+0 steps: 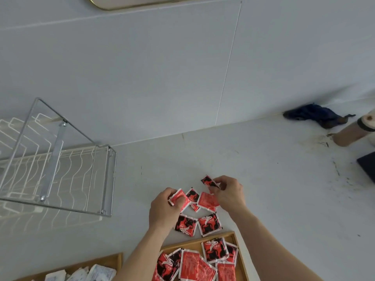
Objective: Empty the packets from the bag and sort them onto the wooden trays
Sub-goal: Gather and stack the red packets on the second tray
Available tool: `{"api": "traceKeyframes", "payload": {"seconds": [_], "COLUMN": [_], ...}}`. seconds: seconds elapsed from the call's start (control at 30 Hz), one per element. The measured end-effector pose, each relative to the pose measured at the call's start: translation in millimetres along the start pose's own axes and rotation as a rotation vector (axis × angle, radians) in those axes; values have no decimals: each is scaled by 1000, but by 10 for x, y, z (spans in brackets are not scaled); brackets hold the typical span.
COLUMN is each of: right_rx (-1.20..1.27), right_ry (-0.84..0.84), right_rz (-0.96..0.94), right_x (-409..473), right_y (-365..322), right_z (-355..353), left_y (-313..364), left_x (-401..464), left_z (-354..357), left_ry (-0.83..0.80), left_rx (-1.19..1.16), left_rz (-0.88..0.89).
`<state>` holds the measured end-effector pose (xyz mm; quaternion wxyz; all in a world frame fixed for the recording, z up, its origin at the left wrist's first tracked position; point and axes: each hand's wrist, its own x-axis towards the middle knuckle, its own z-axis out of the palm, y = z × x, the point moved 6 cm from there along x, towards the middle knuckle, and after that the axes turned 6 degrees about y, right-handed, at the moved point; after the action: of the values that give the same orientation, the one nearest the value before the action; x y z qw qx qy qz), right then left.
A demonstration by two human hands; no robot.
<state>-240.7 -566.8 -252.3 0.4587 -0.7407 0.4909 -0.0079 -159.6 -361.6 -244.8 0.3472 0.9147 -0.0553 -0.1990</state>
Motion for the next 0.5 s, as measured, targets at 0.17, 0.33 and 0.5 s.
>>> {"api": "traceKeyframes", "payload": {"seconds": [0.17, 0.33, 0.5], "right_rx": [202, 15, -232], "right_ry": [-36, -211, -111], "right_rz": [26, -56, -259], "right_x": [-39, -125, -156], "right_y": [-60, 16, 31], "right_z": [-187, -89, 31], "left_y": [200, 290, 297], "left_x": [51, -36, -70], "left_z": [159, 358, 335], "left_ry": [-85, -81, 32], "left_rx": [171, 462, 381], "left_rz": [95, 257, 170]}}
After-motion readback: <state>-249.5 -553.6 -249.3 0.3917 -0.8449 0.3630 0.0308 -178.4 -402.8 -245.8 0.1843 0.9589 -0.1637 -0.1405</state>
